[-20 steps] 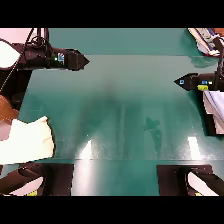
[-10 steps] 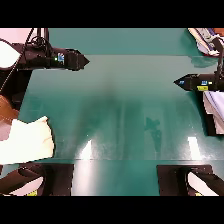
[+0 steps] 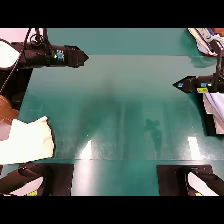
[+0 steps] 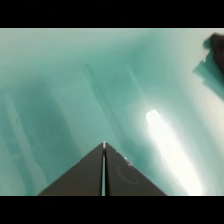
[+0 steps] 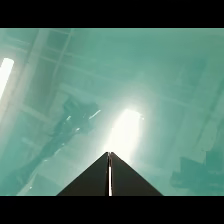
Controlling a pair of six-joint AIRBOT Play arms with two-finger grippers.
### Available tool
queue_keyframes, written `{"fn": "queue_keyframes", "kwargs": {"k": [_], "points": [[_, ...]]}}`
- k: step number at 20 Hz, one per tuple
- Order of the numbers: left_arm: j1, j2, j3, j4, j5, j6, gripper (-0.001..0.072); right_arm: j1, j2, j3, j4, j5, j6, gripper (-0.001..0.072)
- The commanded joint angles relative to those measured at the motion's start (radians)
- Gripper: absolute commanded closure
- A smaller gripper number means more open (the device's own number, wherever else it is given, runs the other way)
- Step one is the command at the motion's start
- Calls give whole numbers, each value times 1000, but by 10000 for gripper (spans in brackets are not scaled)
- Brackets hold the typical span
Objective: Fold the shirts.
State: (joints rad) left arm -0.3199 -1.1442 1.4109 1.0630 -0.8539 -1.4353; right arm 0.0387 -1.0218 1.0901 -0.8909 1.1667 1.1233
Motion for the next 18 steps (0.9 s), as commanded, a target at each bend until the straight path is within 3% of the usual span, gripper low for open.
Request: {"fn": "queue_keyframes", "kwargs": {"k": [1, 3, 6, 8, 12, 13, 14, 15, 18], "points": [[0, 1, 0, -2, 41, -4, 679, 1, 0, 0, 0, 3, 0, 697], [25, 10, 10, 3, -32, -5, 679, 1, 0, 0, 1, 4, 0, 696], [138, 67, 19, 62, -359, -61, 679, 1, 0, 0, 1, 18, 0, 696], [208, 134, 13, 261, -550, -98, 679, 1, 0, 0, 1, 21, 0, 697], [306, 331, -137, 625, -699, -137, 678, 1, 0, 0, 1, 13, 0, 696], [332, 369, -198, 659, -713, -136, 623, 1, 0, 0, 1, 7, 0, 696], [355, 393, -260, 674, -713, -137, 339, 1, 0, 0, 1, 1, 0, 696], [376, 404, -324, 677, -709, -137, 106, 1, 0, 0, 1, -5, 0, 696], [415, 404, -545, 676, -652, -137, 82, 1, 0, 0, 1, -8, 0, 696]]}}
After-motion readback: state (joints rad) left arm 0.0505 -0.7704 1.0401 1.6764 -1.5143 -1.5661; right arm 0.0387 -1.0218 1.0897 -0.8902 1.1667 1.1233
